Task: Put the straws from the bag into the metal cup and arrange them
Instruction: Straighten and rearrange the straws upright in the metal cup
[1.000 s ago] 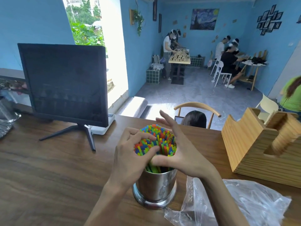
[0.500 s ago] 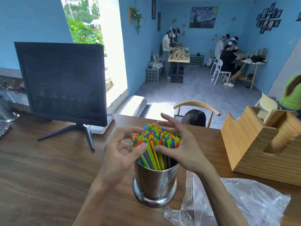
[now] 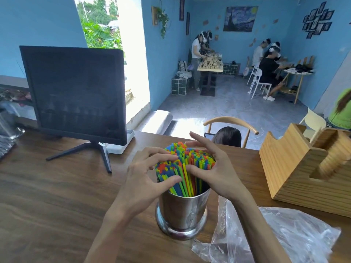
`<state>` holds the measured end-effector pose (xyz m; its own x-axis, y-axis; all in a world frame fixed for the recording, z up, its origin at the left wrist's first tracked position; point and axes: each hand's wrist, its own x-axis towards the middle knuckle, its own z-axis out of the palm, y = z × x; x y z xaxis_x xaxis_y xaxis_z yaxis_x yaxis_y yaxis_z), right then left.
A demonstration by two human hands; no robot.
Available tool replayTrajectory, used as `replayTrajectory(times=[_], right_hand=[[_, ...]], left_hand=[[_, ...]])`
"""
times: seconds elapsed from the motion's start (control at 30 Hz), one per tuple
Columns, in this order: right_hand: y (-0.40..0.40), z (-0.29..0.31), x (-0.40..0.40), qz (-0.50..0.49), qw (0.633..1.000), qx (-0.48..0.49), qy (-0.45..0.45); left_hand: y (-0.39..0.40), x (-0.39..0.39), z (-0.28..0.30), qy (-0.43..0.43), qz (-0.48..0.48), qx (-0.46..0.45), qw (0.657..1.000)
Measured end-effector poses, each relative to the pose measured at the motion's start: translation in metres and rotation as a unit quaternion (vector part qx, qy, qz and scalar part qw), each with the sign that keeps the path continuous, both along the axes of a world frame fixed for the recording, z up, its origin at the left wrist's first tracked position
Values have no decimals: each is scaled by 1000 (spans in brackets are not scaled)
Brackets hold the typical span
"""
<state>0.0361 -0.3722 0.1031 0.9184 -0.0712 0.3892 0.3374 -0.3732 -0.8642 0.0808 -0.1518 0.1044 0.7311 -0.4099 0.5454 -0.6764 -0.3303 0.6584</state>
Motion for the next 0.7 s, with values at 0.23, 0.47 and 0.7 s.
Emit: replayTrajectory(times=[0.23,0.47,0.7], right_hand=[[-11,2,-1,42,997,55,23],[-14,7,-6,114,990,65,59],[3,5,-6,60,997,-51,26]], left_hand=[[0,2,-3,3,12,-17,1000],[-9,8,0,209,-98,-53,971],[-23,11,-2,238,-138,-116,954]])
